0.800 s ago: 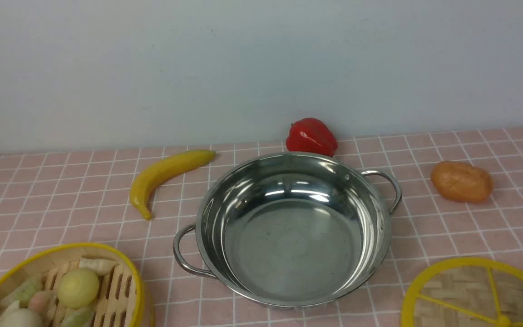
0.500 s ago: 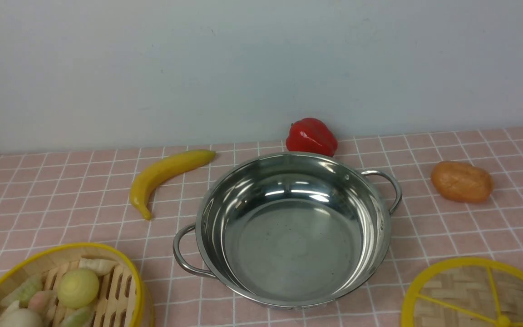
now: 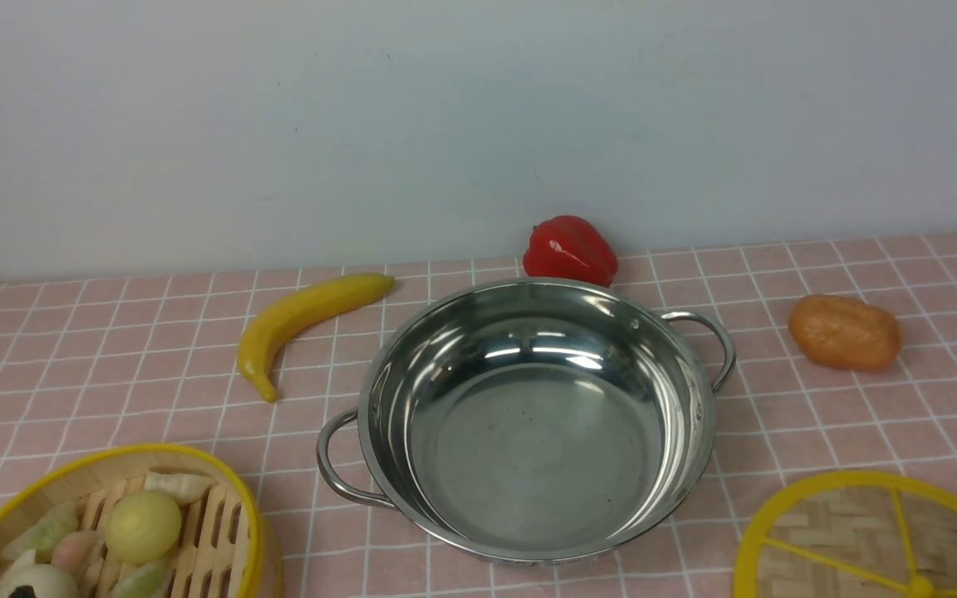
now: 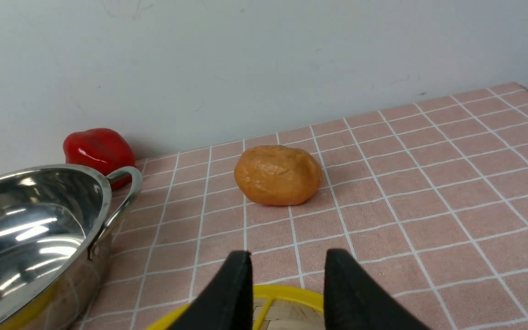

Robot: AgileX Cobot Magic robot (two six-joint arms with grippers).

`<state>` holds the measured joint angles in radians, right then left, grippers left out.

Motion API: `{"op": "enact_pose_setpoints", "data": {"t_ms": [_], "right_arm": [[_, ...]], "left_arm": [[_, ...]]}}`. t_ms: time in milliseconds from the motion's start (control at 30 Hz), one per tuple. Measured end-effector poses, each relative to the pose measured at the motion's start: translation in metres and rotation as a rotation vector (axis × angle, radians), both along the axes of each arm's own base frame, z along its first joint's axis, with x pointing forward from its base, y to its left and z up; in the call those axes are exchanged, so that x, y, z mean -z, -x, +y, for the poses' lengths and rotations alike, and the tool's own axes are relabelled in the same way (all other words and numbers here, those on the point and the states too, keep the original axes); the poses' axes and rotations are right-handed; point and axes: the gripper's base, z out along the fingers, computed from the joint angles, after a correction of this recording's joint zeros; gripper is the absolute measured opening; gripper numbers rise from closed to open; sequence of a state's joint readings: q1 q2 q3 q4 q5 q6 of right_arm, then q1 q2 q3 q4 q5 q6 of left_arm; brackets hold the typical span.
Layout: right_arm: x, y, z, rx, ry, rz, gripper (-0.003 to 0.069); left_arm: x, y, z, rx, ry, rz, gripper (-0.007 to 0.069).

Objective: Place the steamer in the pot on the pink tablecloth, and put the lid on the steamer.
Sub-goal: 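Grasp the rim of the steamer basket holding the buns with the left gripper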

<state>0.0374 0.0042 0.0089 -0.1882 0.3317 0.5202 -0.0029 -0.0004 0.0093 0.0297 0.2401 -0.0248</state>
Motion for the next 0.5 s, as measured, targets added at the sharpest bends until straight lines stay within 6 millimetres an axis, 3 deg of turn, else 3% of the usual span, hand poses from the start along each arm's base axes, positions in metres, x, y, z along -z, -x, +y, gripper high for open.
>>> {"op": "enact_pose_setpoints", "data": {"t_ms": [200,500], "right_arm": [[0.0,0.0,0.0,0.0,0.0,0.0,0.024],[0.0,0.0,0.0,0.0,0.0,0.0,0.024]], "left_arm": [[-0.018,-0.001,-0.001,-0.003,0.232,-0.198,0.0243],[-0.038,0.002,0.001,-0.003,0.251,-0.422,0.0243]]}}
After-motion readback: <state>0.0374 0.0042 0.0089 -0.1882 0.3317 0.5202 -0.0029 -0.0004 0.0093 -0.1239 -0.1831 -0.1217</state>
